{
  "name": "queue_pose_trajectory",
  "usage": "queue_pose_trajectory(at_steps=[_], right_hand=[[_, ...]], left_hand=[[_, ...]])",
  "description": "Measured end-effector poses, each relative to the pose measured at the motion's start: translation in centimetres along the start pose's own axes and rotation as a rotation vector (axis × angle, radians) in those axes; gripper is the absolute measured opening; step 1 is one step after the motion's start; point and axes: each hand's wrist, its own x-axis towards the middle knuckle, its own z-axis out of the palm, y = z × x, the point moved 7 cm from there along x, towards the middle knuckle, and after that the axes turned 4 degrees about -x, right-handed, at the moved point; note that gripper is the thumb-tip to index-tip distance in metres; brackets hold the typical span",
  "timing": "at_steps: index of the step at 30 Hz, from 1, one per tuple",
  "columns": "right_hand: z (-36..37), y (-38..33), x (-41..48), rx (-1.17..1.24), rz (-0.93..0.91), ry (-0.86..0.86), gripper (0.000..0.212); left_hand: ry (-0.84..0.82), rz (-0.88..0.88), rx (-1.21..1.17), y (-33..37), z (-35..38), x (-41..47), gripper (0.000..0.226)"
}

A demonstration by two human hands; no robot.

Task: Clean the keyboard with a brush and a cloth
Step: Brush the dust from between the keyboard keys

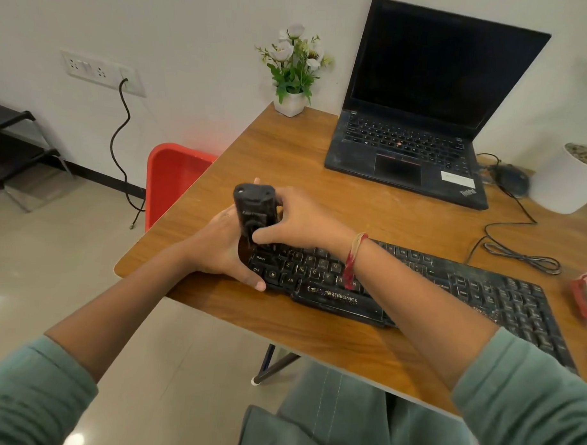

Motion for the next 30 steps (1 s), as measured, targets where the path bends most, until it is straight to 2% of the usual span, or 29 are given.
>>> queue_pose_trajectory(at_steps=[1,3,5,6,8,11,13,16,17,18,21,23,24,28,30], right_hand=[[0.3,0.2,0.1,0.025,0.021,-0.037,0.028],[-0.7,1.0,0.5,0.058,0.079,0.002,0.030],[-2.8,1.8,0.6,0.010,0.125,0.160,0.023],[-3.7,2.1,0.5,-0.050,0.141,0.250,0.023],[-3.8,2.3,0.3,-0.057,0.170,0.320,0.026],[-0.7,3.0,0.4,0.317,0.262,0.122,0.035],[-1.0,3.4,0.4,0.240,0.252,0.141,0.029],[-4.8,3.1,0.0,-0.161,0.224,0.396,0.028],[-5.2,3.0,-0.2,-0.192,0.227,0.426,0.030],[-4.9,3.2,-0.3,-0.158,0.236,0.410,0.030],[-2.6,3.4,-0.2,0.167,0.257,0.265,0.022],[-2.0,3.6,-0.2,0.451,0.298,0.233,0.025],[-2.0,3.9,-0.1,0.512,0.328,0.239,0.027],[-3.2,5.4,-0.2,0.390,0.409,0.333,0.024],[-3.5,5.0,-0.3,0.308,0.381,0.359,0.024]], left_hand=[[-0.002,0.010,-0.002,0.2,0.0,0.0,0.103],[0.010,-0.030,0.004,-0.6,0.0,0.1,0.123],[-0.016,-0.091,0.003,-1.5,0.4,-0.1,0.150],[-0.035,-0.115,0.007,-1.7,0.5,-0.1,0.154],[-0.053,-0.143,0.020,-1.9,0.6,-0.1,0.156],[-0.030,-0.114,0.010,-1.8,0.4,0.1,0.155],[-0.040,-0.114,0.013,-1.9,0.5,0.1,0.154],[-0.059,-0.142,0.039,-2.0,0.6,-0.1,0.150],[-0.058,-0.146,0.043,-2.1,0.6,-0.1,0.150],[-0.058,-0.146,0.047,-2.0,0.6,-0.1,0.150],[-0.081,-0.142,0.076,-1.8,0.5,0.0,0.151],[-0.094,-0.133,0.121,-1.9,0.6,0.2,0.153],[-0.109,-0.141,0.146,-2.0,0.6,0.2,0.153],[-0.176,-0.193,0.171,-2.1,0.9,0.1,0.153],[-0.175,-0.201,0.164,-2.1,0.9,0.1,0.150]])
